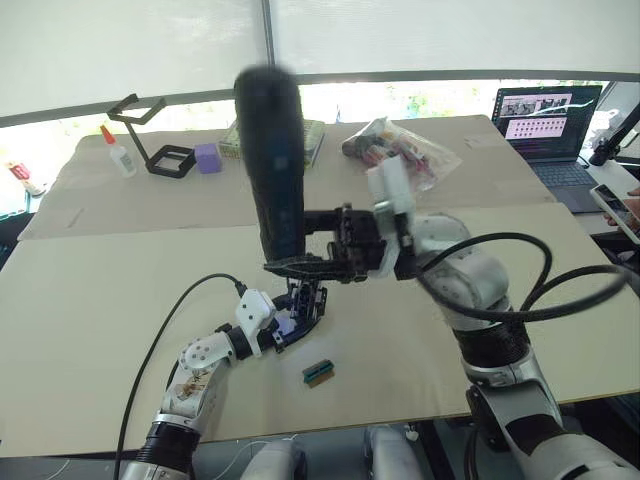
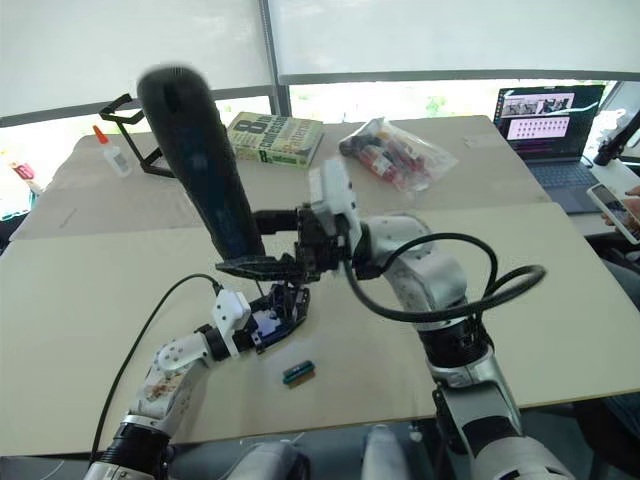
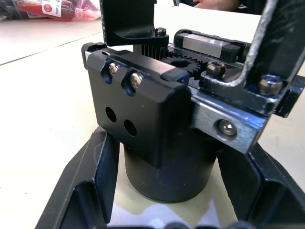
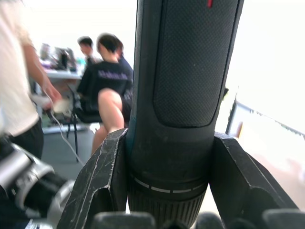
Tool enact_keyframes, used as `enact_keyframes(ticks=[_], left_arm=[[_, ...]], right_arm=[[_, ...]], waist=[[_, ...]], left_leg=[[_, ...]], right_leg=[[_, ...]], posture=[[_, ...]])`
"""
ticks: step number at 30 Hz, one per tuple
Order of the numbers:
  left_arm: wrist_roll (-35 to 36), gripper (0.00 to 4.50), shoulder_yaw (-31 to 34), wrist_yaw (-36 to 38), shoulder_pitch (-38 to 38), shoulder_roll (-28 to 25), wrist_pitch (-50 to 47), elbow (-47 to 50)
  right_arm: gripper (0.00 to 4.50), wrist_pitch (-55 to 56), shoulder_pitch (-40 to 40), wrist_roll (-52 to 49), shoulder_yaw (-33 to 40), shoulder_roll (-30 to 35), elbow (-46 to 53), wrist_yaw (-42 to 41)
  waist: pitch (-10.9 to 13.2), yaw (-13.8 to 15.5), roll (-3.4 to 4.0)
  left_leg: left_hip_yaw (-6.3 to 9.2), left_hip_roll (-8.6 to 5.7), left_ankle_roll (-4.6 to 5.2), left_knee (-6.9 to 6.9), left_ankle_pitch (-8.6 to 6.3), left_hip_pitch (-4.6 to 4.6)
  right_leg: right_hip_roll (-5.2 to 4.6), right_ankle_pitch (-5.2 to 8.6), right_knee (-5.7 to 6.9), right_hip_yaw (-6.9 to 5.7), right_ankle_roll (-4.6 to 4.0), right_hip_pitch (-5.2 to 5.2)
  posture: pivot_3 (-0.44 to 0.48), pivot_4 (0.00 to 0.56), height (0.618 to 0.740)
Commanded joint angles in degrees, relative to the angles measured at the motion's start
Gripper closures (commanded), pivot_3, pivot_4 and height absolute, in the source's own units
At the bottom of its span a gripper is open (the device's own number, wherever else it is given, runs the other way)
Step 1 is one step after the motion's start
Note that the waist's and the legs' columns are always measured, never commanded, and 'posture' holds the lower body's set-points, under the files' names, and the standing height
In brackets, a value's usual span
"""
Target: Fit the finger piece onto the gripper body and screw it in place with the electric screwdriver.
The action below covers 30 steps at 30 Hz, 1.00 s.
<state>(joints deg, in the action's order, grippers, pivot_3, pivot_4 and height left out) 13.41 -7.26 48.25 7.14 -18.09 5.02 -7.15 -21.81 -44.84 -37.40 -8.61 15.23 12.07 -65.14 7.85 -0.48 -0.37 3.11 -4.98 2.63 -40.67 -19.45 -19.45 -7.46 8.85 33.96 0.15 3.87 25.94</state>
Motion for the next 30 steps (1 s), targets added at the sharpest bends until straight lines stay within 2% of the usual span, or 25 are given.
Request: enact_keyframes(ticks=[1, 7, 8, 10, 11, 13, 17, 21, 24, 26, 28, 30], left_arm=[[-2.55, 2.0, -2.68, -0.1, -1.27, 0.17, -1.32, -3.19], [0.98, 2.0, -0.66, -0.94, -1.66, 1.48, -3.89, -1.66], [1.15, 0.98, -0.41, -0.87, -1.99, 1.35, -3.72, -1.29], [1.96, 0.23, -0.05, -0.21, -2.86, 0.94, -4.02, -0.5], [1.72, 0.05, 0.11, -0.14, -3.5, 0.51, -3.16, -0.17], [2.12, 0.05, 0.47, 0.38, -4.66, -0.11, -2.51, 0.71], [3.41, 0.05, 3.2, 1.06, -7.78, -2.51, -0.57, 3.4], [9.11, 0.05, 8.67, 4.2, -12.78, -6.31, 0.35, 9.28], [16.52, 0.05, 15.12, 8.74, -17.37, -10.3, 0.42, 15.69], [21.17, 0.05, 19.27, 12.53, -20.88, -14.77, -1.95, 19.91], [23.58, 0.05, 22.14, 14.15, -23.26, -18.14, -4.19, 22.0], [25.13, 0.05, 24.53, 14.51, -24.69, -19.86, -5.75, 22.81]], right_arm=[[2.52, 0.29, -0.75, -3.21, 1.7, 0.61, 4.05, -1.37], [2.52, -3.57, 1.71, -9.07, 4.46, 4.86, 8.6, -2.52], [2.52, -4.72, 1.72, -10.84, 5.63, 5.85, 9.5, -1.93], [2.52, -6.45, 1.7, -13.35, 7.27, 7.64, 10.8, -1.16], [2.52, -7.45, 1.76, -14.06, 8.09, 9.28, 11.33, -1.22], [2.52, -8.72, 1.94, -15.05, 9.6, 12.46, 11.89, -2.23], [2.52, -14.31, 1.19, -18.75, 15.23, 22.79, 9.35, -4.32], [2.52, -20.86, 2.14, -17.67, 16.89, 35.49, 4.54, -8.41], [2.52, -28.87, 2.66, -11.83, 12.99, 47.68, -2.5, -9.19], [2.52, -26.69, 4.05, -1.19, 5.27, 56.47, -7.25, -13.25], [2.52, -23.64, 3.9, 7.76, -1.88, 60.5, -11.63, -15.87], [2.52, -24.55, 1.56, 15.36, -8.34, 60.53, -15.66, -15.59]], waist=[[0.0, 0.11, 0.0], [0.0, 0.41, -0.01], [0.01, 0.38, 0.0], [0.01, 0.37, 0.01], [0.01, 0.37, 0.01], [0.01, 0.19, 0.01], [0.04, -0.15, -0.02], [0.1, -0.4, -0.04], [0.44, -0.2, -0.08], [0.6, -0.01, -0.1], [0.66, 0.51, -0.08], [0.83, 0.48, 0.19]], left_leg=[[0.0, 0.0, 0.0, -0.01, 0.0, 0.01], [-0.01, -0.01, 0.01, -0.07, 0.0, 0.01], [-0.01, 0.0, 0.01, -0.07, 0.0, 0.0], [-0.02, -0.01, 0.01, -0.06, 0.0, -0.01], [-0.02, 0.0, 0.01, -0.06, 0.0, 0.0], [-0.04, 0.0, 0.03, -0.02, -0.02, 0.0], [-0.1, 0.01, 0.07, 0.02, -0.04, -0.06], [-0.15, 0.11, 0.11, 0.06, -0.07, -0.22], [-0.17, 0.25, 0.22, 0.07, -0.13, -0.37], [-0.18, 0.29, 0.21, 0.01, -0.14, -0.49], [-0.16, 0.37, 0.24, -0.09, -0.19, -0.68], [-0.21, 0.38, 0.22, -0.14, -0.2, -0.73]], right_leg=[[0.0, 0.0, 0.0, 0.0, 0.0, -0.02], [-0.02, 0.0, 0.0, 0.02, 0.0, -0.04], [-0.02, 0.0, 0.0, 0.02, 0.0, -0.03], [-0.02, 0.0, 0.01, 0.07, 0.0, 0.02], [-0.02, 0.0, 0.01, 0.06, 0.0, 0.02], [-0.02, 0.0, 0.0, 0.09, 0.0, 0.04], [-0.02, 0.0, -0.06, 0.12, 0.0, 0.09], [-0.01, 0.01, -0.14, 0.14, -0.03, 0.25], [0.0, 0.04, -0.19, 0.09, -0.07, 0.33], [-0.01, 0.04, -0.24, 0.01, -0.08, 0.35], [-0.05, 0.02, -0.37, -0.23, -0.1, 0.34], [-0.06, -0.01, -0.46, -0.3, -0.09, 0.33]], posture=[[0.0, 0.15, 0.74], [0.0, 0.15, 0.74], [0.0, 0.15, 0.74], [0.0, 0.15, 0.74], [0.0, 0.15, 0.74], [0.0, 0.15, 0.74], [0.0, 0.15, 0.74], [0.0, 0.15, 0.74], [0.0, 0.15, 0.74], [0.0, 0.15, 0.74], [0.0, 0.15, 0.74], [0.0, 0.15, 0.74]])
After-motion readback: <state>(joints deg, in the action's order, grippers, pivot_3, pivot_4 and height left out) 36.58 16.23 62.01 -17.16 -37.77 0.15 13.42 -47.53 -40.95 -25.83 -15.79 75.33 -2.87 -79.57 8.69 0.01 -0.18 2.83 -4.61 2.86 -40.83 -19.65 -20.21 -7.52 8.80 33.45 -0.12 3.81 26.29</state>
